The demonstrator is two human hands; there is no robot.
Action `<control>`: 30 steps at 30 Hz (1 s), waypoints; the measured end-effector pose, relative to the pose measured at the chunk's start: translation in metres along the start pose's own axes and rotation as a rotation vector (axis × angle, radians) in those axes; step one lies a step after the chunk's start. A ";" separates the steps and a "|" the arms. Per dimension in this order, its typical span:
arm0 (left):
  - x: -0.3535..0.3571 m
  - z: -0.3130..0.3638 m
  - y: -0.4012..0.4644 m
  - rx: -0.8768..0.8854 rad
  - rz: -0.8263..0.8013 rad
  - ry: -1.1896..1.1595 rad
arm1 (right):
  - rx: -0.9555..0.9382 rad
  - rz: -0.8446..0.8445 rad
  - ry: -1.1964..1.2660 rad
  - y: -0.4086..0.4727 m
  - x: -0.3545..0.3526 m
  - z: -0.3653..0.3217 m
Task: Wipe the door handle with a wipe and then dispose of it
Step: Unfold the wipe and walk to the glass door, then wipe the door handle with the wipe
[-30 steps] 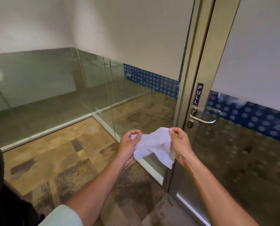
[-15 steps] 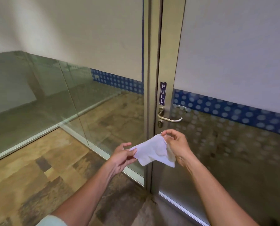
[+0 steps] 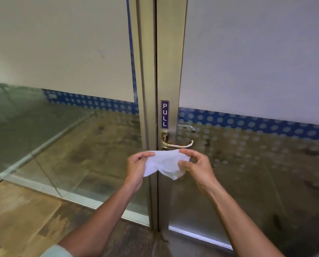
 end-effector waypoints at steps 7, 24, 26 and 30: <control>-0.023 0.005 0.043 -0.047 -0.438 -0.030 | -0.074 0.097 -0.097 0.005 -0.004 -0.006; -0.020 0.014 0.087 0.279 -0.693 0.749 | -0.119 0.319 -0.673 -0.003 0.002 -0.014; -0.015 0.017 0.089 0.329 -0.679 0.758 | -0.125 0.307 -0.752 -0.004 -0.001 -0.015; -0.007 0.021 0.087 0.311 -0.673 0.590 | -0.104 0.262 -0.871 -0.005 -0.011 -0.013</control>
Point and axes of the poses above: each hand's wrist, its own y-axis towards the middle knuckle, its own x-axis out of the palm, z = x × y, the point moved 1 cm from there along y, towards the middle knuckle, and after that the axes turned 1 degree about y, right-handed, at the moved point
